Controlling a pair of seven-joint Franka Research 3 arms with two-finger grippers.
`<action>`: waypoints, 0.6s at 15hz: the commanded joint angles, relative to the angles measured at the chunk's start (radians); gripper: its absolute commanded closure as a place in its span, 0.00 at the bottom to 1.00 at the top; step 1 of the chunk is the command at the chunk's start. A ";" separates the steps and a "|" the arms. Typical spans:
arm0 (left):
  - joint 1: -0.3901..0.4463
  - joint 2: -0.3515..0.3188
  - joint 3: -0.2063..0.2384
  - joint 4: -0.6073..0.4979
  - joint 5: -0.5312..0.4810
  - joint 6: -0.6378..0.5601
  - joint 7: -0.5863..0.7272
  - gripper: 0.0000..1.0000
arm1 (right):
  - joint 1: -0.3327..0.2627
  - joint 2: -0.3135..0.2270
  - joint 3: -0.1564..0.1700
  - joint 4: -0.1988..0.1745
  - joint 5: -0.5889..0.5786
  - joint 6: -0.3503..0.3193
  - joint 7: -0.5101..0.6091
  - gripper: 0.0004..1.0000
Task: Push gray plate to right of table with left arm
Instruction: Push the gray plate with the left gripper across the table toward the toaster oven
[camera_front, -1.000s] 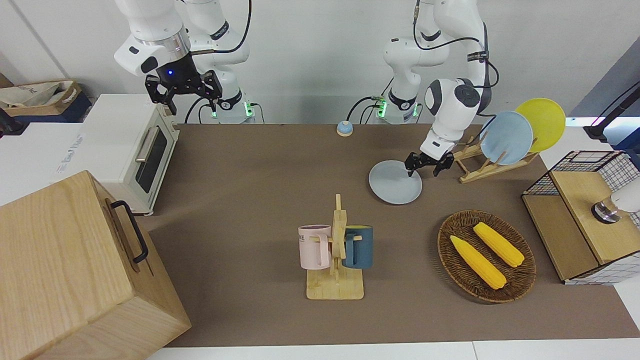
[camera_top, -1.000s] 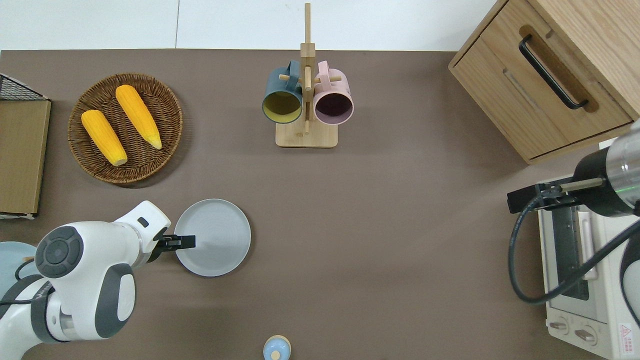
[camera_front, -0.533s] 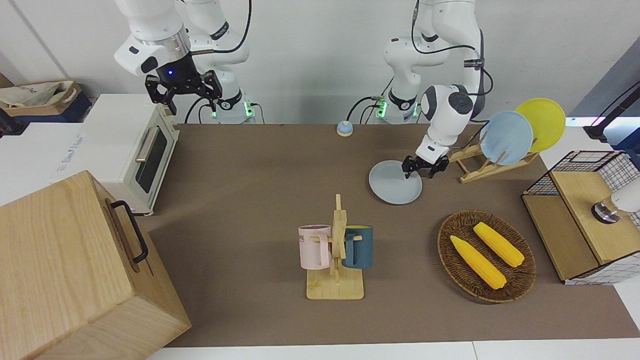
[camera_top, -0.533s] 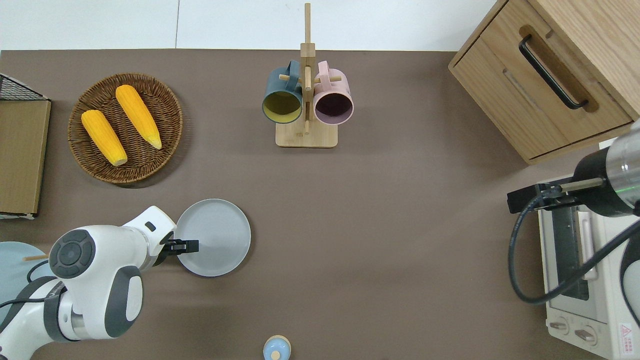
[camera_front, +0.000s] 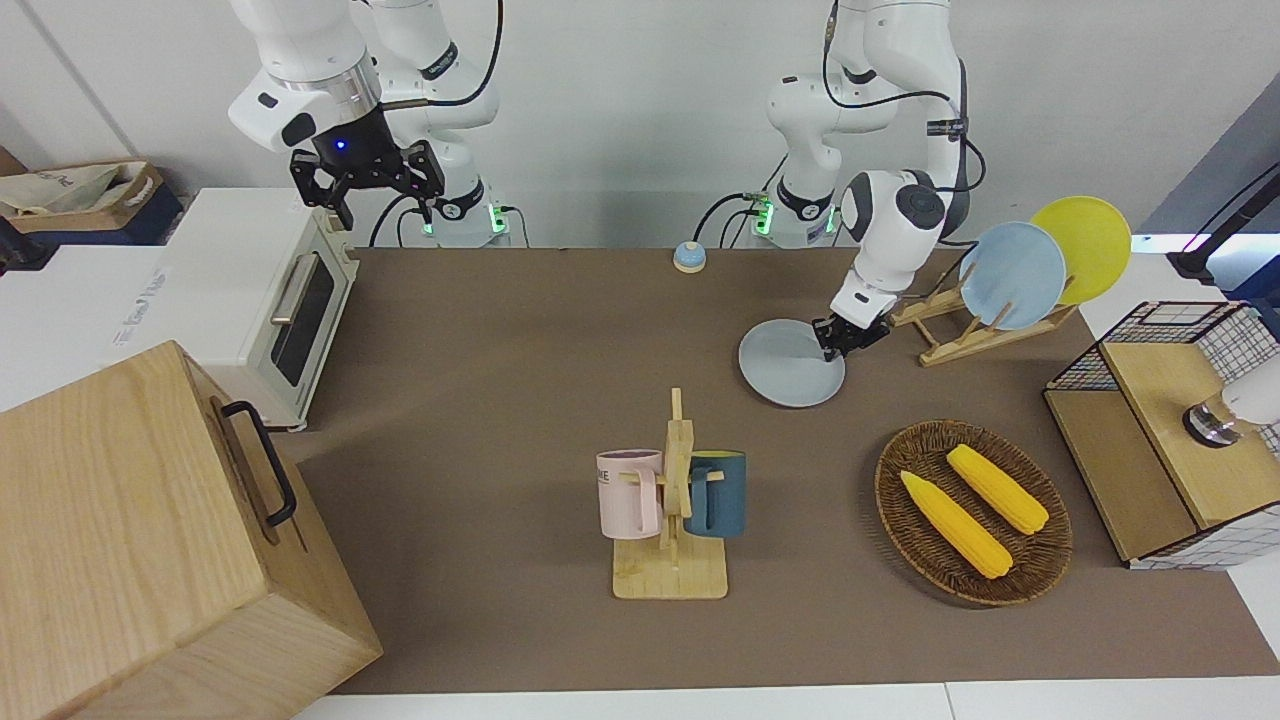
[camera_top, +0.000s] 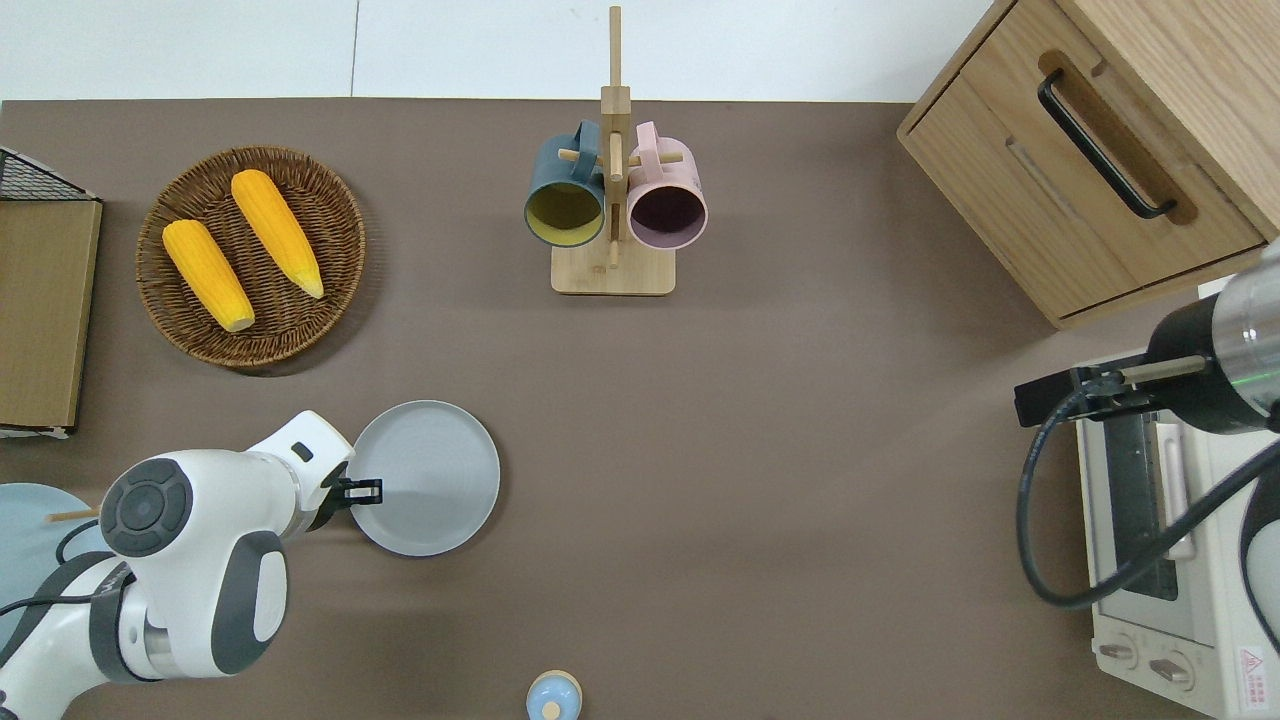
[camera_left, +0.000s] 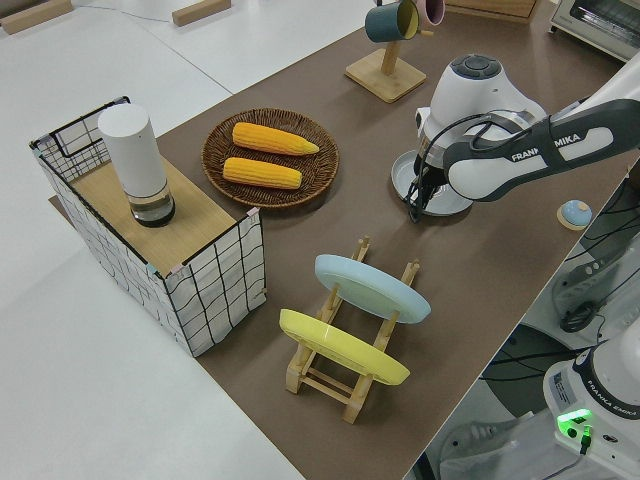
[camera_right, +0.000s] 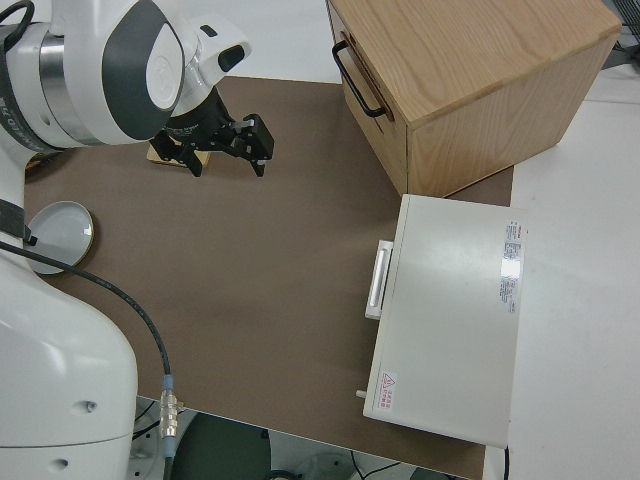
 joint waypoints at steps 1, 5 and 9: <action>-0.013 0.010 0.011 -0.015 -0.008 0.023 -0.008 1.00 | -0.011 -0.008 0.006 -0.001 0.008 -0.012 -0.003 0.02; -0.027 0.023 -0.005 -0.007 -0.023 0.028 -0.022 1.00 | -0.011 -0.008 0.006 0.001 0.008 -0.012 -0.003 0.02; -0.148 0.056 -0.011 -0.003 -0.182 0.109 -0.051 1.00 | -0.011 -0.008 0.006 -0.001 0.010 -0.012 -0.003 0.02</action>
